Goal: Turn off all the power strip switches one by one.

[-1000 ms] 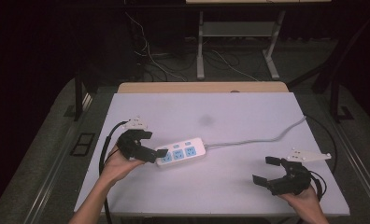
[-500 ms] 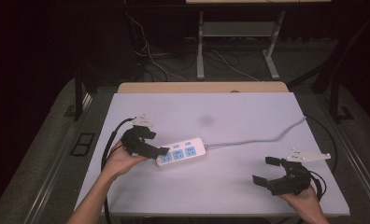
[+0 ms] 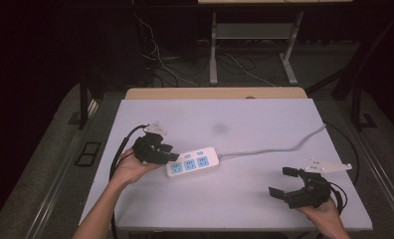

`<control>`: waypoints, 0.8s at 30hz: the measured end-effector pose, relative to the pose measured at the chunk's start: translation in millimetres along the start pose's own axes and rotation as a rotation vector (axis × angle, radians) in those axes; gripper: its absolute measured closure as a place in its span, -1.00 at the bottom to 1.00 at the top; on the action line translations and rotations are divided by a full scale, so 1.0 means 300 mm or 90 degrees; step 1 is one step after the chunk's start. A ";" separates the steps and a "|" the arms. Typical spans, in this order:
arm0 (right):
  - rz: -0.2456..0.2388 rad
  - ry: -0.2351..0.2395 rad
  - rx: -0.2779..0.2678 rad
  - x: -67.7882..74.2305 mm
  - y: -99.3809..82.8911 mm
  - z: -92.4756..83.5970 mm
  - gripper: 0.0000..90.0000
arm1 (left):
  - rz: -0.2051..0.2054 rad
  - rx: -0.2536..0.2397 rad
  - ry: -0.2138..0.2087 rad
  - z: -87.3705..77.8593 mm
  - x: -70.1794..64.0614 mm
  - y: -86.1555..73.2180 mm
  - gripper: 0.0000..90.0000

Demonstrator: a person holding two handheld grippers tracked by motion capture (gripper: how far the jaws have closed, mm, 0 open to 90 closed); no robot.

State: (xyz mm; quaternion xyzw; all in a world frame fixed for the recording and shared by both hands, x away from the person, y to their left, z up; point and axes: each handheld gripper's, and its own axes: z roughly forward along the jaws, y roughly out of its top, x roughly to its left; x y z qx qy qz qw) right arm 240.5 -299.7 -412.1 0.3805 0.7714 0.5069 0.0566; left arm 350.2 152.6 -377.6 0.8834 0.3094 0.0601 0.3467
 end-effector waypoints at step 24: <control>-0.002 -0.002 0.000 -0.001 -0.002 0.000 -0.98 | -0.001 0.040 0.004 0.064 0.033 -0.004 0.98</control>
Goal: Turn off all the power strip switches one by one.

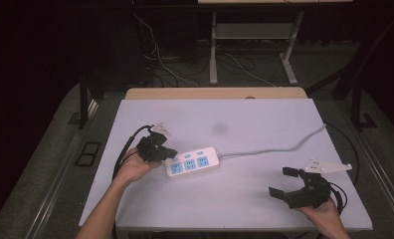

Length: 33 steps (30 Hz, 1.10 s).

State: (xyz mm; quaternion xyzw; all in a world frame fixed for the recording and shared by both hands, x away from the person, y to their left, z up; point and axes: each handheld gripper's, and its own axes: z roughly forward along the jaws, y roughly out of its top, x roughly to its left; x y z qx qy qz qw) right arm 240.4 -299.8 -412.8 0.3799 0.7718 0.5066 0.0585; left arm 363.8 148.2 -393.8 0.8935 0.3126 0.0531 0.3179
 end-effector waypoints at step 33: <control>-0.002 -0.002 0.000 0.000 -0.002 -0.001 -0.98 | -0.016 0.022 -0.007 0.045 0.010 -0.009 0.99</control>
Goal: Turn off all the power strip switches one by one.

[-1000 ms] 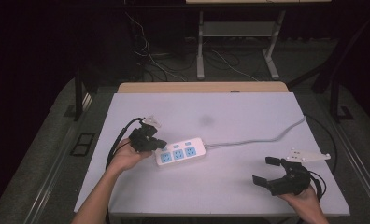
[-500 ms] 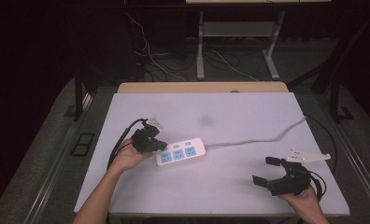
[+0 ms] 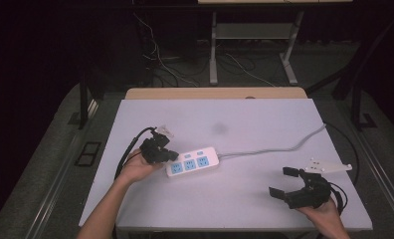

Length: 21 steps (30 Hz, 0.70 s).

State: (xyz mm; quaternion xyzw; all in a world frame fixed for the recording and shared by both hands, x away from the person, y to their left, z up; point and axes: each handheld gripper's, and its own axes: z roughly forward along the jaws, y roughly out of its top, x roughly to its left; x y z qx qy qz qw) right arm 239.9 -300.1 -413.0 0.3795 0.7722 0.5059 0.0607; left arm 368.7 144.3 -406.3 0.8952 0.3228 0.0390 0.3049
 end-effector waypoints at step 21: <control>0.000 0.000 -0.006 -0.005 0.000 -0.006 -0.98 | -0.014 0.005 0.007 0.004 -0.005 0.004 0.99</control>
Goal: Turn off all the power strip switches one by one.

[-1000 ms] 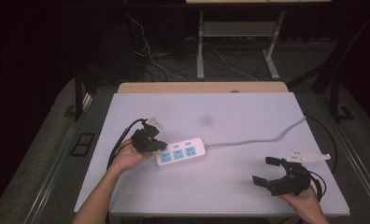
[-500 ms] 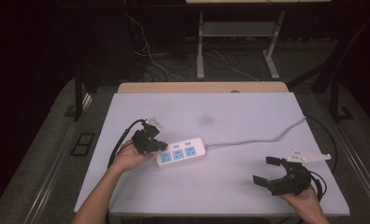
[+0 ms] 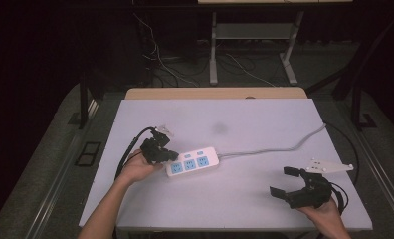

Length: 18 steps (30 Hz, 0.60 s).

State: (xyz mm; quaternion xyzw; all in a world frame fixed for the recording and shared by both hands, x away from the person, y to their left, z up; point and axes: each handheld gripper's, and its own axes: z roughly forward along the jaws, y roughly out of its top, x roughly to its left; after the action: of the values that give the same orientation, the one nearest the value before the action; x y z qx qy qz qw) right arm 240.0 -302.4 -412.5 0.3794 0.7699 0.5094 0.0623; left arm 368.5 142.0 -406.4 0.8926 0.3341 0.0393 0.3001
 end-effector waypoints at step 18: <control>-0.002 0.005 -0.003 -0.002 0.001 0.001 -0.98 | 0.027 -0.002 -0.015 -0.016 -0.012 -0.001 0.99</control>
State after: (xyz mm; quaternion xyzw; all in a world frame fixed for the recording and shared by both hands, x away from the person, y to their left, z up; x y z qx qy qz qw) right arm 240.8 -302.5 -412.5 0.3766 0.7694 0.5123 0.0611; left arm 364.2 142.3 -402.1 0.8994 0.3117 0.0352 0.3044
